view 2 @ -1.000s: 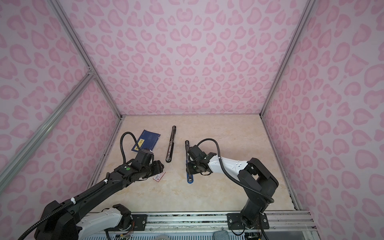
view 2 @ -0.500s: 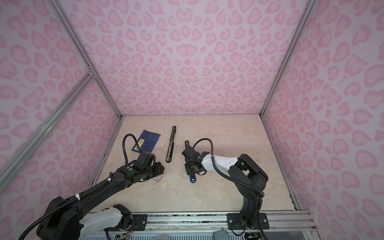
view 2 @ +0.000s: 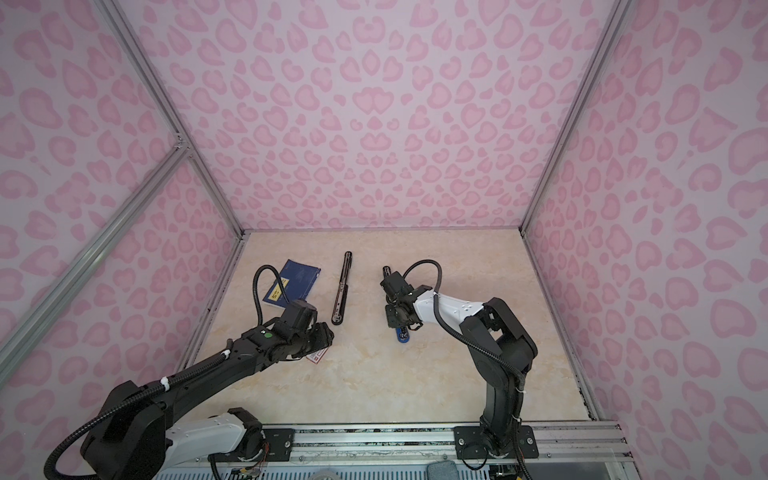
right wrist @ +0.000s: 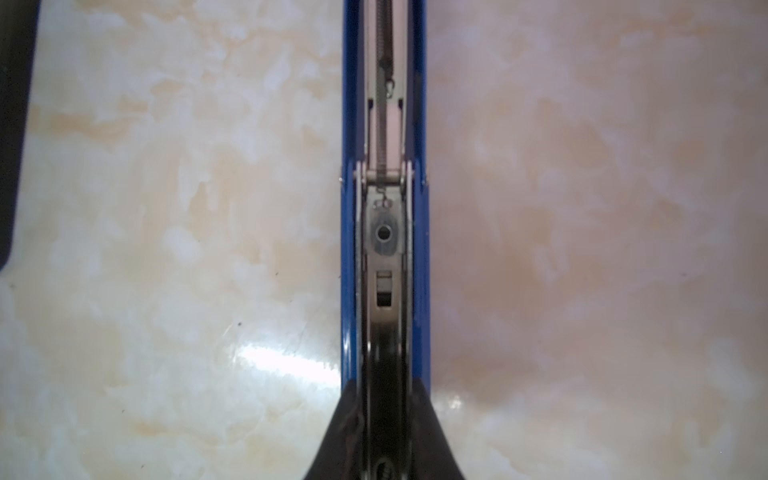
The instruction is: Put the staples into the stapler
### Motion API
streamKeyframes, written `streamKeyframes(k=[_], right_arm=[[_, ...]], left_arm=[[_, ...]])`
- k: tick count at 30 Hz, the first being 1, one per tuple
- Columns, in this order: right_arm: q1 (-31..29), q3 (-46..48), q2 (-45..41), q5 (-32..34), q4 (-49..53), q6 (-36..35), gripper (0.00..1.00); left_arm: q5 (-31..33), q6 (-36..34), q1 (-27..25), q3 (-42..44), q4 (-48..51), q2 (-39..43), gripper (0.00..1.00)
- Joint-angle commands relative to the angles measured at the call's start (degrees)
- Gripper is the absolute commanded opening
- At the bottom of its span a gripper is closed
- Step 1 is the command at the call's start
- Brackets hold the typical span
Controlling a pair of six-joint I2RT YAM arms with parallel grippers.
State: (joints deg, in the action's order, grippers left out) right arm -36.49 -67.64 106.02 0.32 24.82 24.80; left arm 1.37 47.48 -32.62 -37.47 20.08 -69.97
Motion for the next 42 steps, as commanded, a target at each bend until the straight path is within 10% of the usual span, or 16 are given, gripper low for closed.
streamKeyframes(k=[1,21,42], right_arm=[[1.43,-1.48,1.22,1.48,-1.07,-1.92,0.11],[5.25,-9.77,7.32,2.94,0.94,-5.27,0.11],[3.04,5.72,-11.66,-4.36,-3.11,-4.41,0.53]], left_arm=[[0.39,0.41,-0.06,-0.80,-0.87,-0.51,0.63],[0.02,0.53,-0.69,-1.46,-1.62,-1.88,0.63],[6.34,-1.44,-0.43,-1.93,4.70,-0.78,0.78]])
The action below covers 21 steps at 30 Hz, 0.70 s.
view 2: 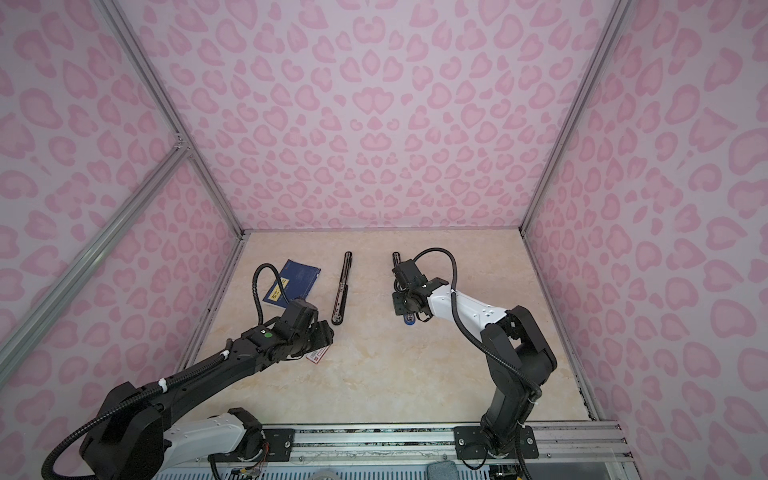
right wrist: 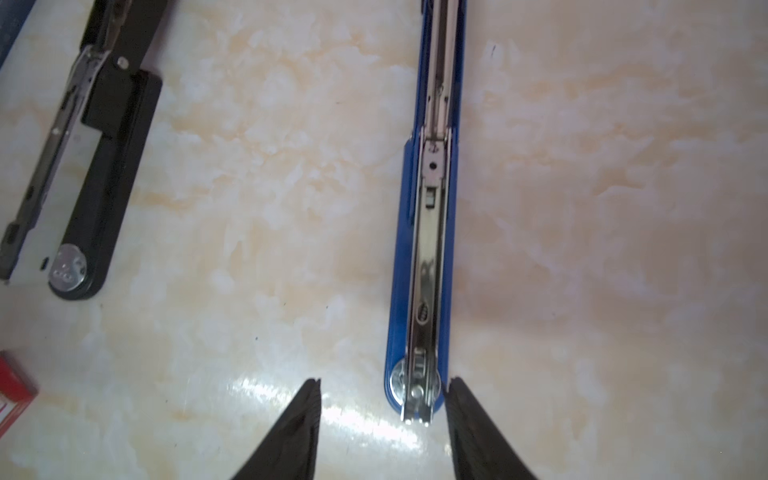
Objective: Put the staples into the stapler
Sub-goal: 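Release the blue stapler with the right gripper while the left grasps the red staple box, then close the left gripper on the red-and-white staple box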
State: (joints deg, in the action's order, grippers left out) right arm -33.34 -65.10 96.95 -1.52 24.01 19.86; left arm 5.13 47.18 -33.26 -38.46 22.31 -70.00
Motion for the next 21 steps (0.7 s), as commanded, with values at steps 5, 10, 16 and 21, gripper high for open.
streamKeyframes(k=[5,10,16,21], right_arm=[[-0.93,10.13,-9.86,-5.16,-4.12,1.38,0.57],[-1.65,14.38,-13.50,-6.39,-5.06,2.20,0.56],[-1.81,16.43,-14.50,-6.90,-5.51,2.73,0.53],[-1.86,16.68,-14.94,-7.07,-6.10,2.91,0.51]], left_arm=[[3.66,-3.47,1.32,-2.04,3.29,-4.42,0.79],[3.67,-5.37,2.28,-2.69,1.90,-9.04,0.79],[2.06,-7.15,3.24,-4.25,1.20,-14.13,0.79],[-4.57,-6.24,2.81,-2.59,-1.80,-13.71,0.79]])
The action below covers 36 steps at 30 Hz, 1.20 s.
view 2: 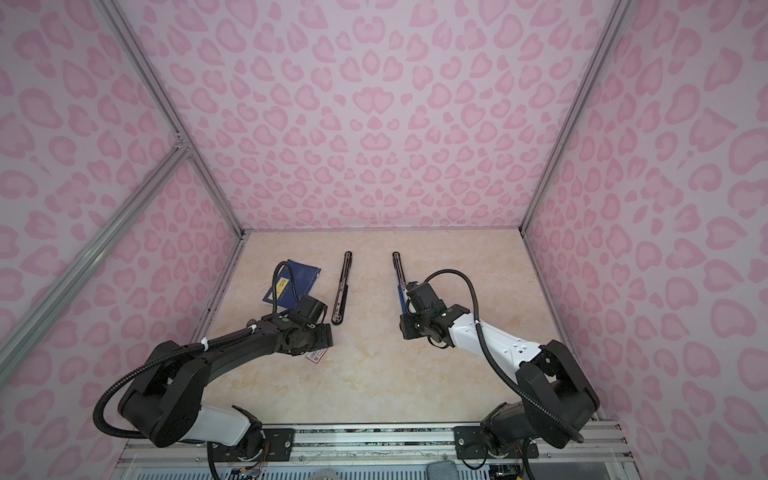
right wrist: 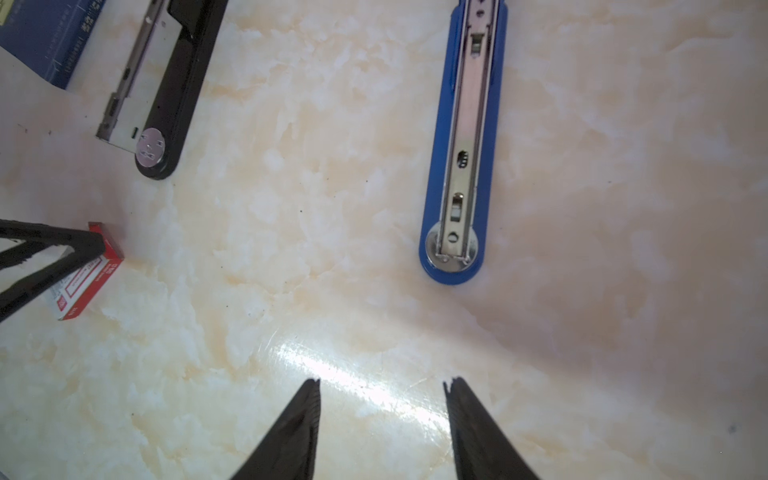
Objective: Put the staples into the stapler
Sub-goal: 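Close the left gripper on the red-and-white staple box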
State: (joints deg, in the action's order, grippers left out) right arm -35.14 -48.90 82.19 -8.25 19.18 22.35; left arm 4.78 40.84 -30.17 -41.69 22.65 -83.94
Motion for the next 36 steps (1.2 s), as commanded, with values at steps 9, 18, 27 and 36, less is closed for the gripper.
streamKeyframes(k=[9,18,27,36], right_arm=[[-0.04,-0.34,0.63,-0.61,-1.38,0.02,0.50],[0.03,-0.14,1.28,-0.42,-1.54,0.37,0.48],[-0.02,1.99,-1.34,-0.87,-1.40,0.58,0.48],[-0.20,3.42,-1.27,-2.91,-2.73,1.10,0.47]], left_arm=[[-10.20,3.67,-6.98,-0.16,-2.99,-0.77,0.78],[-14.44,6.62,-18.61,-8.70,-3.46,-9.33,0.74],[-10.31,6.34,-19.55,-7.70,1.88,-5.38,0.75],[-10.45,9.77,-19.57,-1.59,3.99,1.61,0.73]])
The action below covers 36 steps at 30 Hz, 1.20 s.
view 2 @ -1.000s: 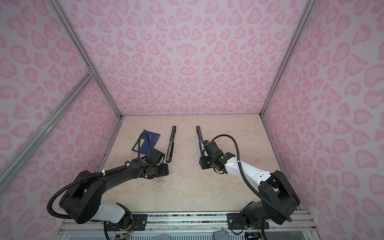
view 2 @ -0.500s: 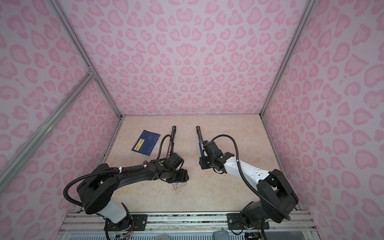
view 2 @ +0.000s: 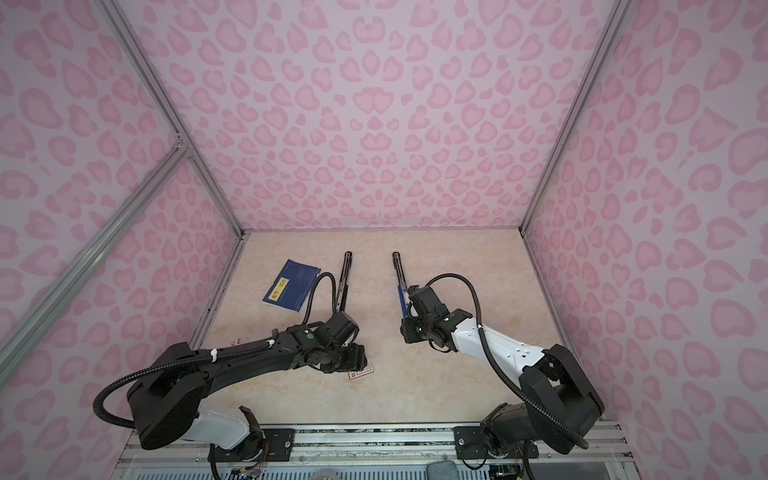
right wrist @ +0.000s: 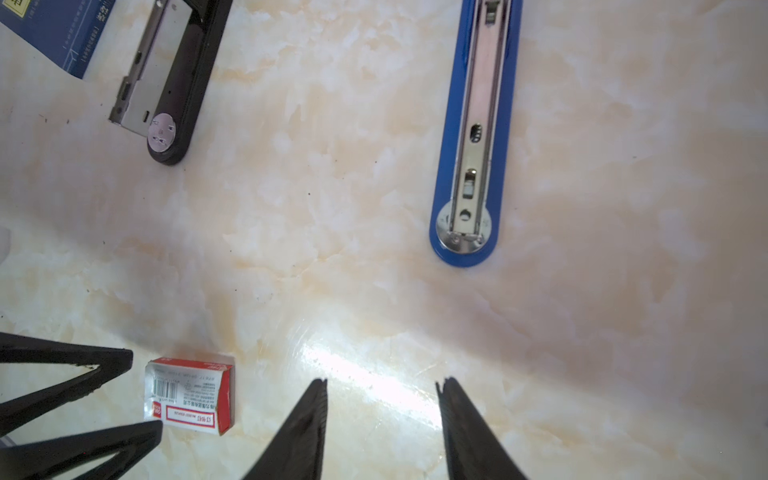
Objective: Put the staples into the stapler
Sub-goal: 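Close the left gripper on the red-and-white staple box, then lift the staple box with the left gripper while the right approaches its end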
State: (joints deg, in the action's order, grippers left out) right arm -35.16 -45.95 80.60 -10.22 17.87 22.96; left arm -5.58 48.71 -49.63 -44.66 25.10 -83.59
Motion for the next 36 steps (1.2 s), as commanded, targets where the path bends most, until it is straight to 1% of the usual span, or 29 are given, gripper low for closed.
streamKeyframes(k=[1,5,8,15,24,27,29,33,36], right_arm=[[-0.30,0.53,0.43,-1.07,-1.60,0.66,0.47],[-0.94,0.86,1.18,-1.29,-2.63,1.24,0.46],[-1.35,0.98,1.82,-1.34,-3.14,1.66,0.45],[-1.70,2.74,0.59,-0.77,-3.19,2.69,0.45],[-1.70,5.09,-0.63,-0.84,-3.45,3.49,0.44],[-1.67,5.34,-0.61,-1.35,-3.45,3.28,0.44],[-1.78,5.61,-0.75,-2.07,-3.71,2.95,0.44],[-2.02,5.61,-0.15,-2.57,-3.71,2.44,0.43],[-2.41,5.38,0.38,-2.99,-3.88,2.24,0.43]], left_arm=[[-0.58,2.40,-0.16,2.12,1.36,1.77,0.73],[-1.96,3.13,-0.12,3.75,-1.78,3.22,0.73],[-1.97,2.01,-0.12,2.32,-2.87,1.42,0.73],[-2.59,-1.17,-0.14,-3.60,-4.58,-5.91,0.72],[-4.14,-5.46,-0.03,-14.01,-5.31,-14.87,0.70],[-3.42,-5.38,-0.10,-13.84,-4.83,-13.97,0.70],[-2.24,-4.88,-0.05,-12.09,-4.05,-11.90,0.70],[-1.20,-2.76,-0.03,-7.24,-2.28,-6.99,0.70],[-2.11,0.05,-0.20,-2.25,-2.15,-2.12,0.70]])
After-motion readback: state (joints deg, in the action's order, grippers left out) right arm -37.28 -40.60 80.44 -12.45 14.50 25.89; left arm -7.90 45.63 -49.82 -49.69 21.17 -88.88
